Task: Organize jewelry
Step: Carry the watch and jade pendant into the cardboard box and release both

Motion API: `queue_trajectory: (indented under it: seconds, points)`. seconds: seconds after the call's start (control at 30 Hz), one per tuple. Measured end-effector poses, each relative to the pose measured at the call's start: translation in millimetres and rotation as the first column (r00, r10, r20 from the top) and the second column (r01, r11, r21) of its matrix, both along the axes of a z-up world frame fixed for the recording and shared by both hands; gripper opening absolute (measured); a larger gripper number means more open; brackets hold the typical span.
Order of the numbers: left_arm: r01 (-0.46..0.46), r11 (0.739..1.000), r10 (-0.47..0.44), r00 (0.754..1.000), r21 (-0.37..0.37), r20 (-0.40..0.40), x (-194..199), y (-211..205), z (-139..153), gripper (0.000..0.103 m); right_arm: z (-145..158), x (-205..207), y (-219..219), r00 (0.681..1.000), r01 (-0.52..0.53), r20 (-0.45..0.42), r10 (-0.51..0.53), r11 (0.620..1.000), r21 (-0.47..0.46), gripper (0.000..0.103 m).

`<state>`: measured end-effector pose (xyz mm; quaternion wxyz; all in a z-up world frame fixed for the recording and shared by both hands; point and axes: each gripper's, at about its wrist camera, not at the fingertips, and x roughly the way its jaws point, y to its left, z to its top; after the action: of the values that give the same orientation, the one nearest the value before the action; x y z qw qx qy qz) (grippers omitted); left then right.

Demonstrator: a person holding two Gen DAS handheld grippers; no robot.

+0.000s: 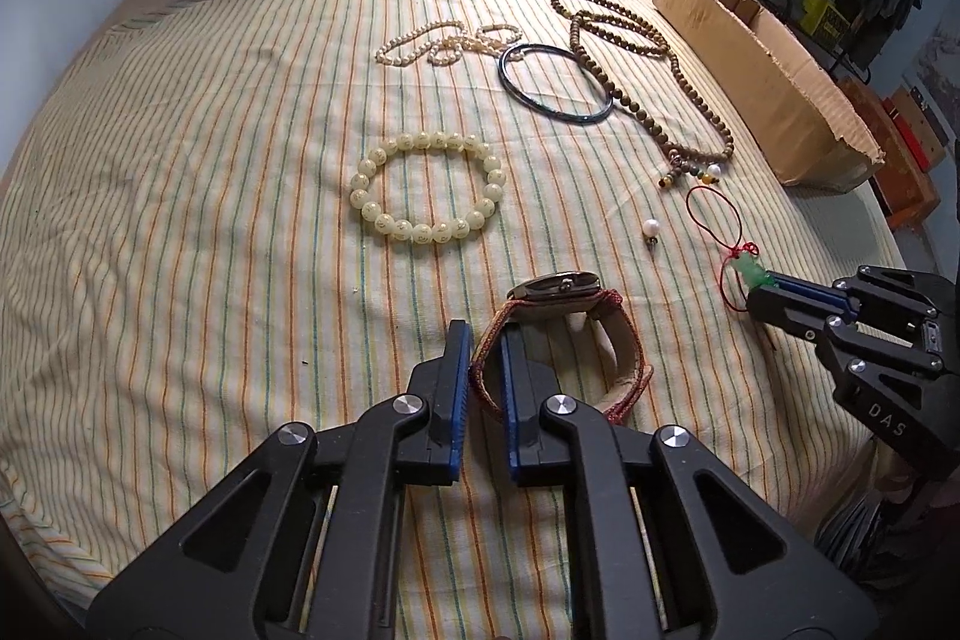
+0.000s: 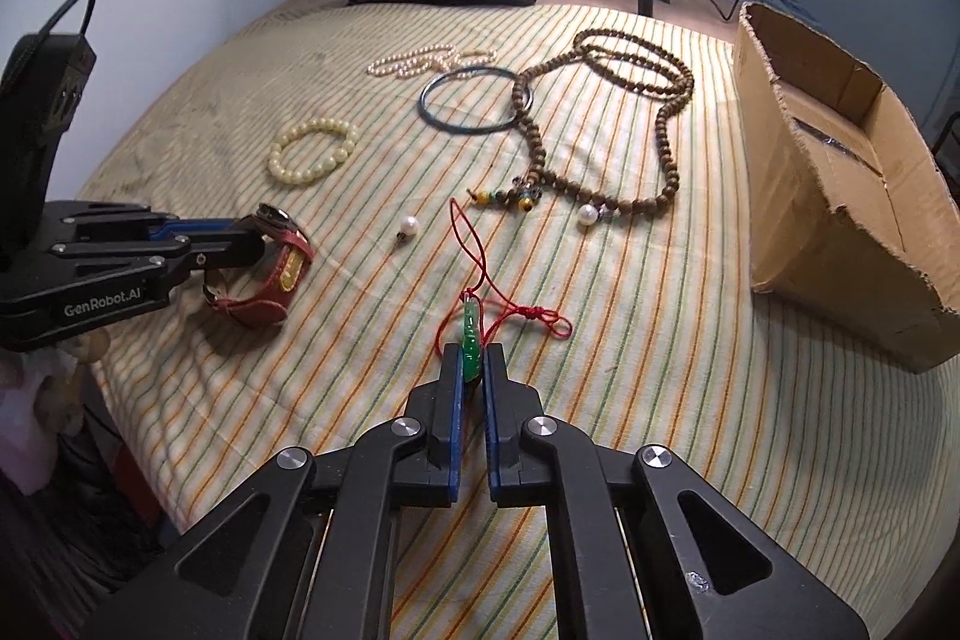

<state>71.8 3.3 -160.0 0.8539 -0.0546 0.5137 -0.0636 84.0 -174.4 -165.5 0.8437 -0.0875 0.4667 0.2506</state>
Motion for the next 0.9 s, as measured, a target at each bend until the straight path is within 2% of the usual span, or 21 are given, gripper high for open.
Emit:
queue_trajectory:
  seconds: [0.4, 0.57, 0.9]
  points:
    - [0.008, 0.999, -0.004, 0.997, -0.044, 0.073, -4.2, -4.1, 29.0, 0.008, 41.1, -1.6, -13.4, 0.995, 0.041, 0.089, -0.050, 0.994, 0.097, 0.004]
    - [0.038, 0.998, -0.032, 0.992, -0.054, 0.119, -1.3, -17.0, 47.5, 0.007, 66.3, -2.7, -21.9, 0.985, 0.057, 0.157, -0.077, 0.990, 0.125, 0.004]
    - [0.092, 0.992, -0.073, 0.979, -0.091, 0.192, 24.6, -53.0, 81.1, 0.007, 92.5, 19.3, -60.2, 0.959, 0.157, 0.209, -0.191, 0.973, 0.168, 0.004]
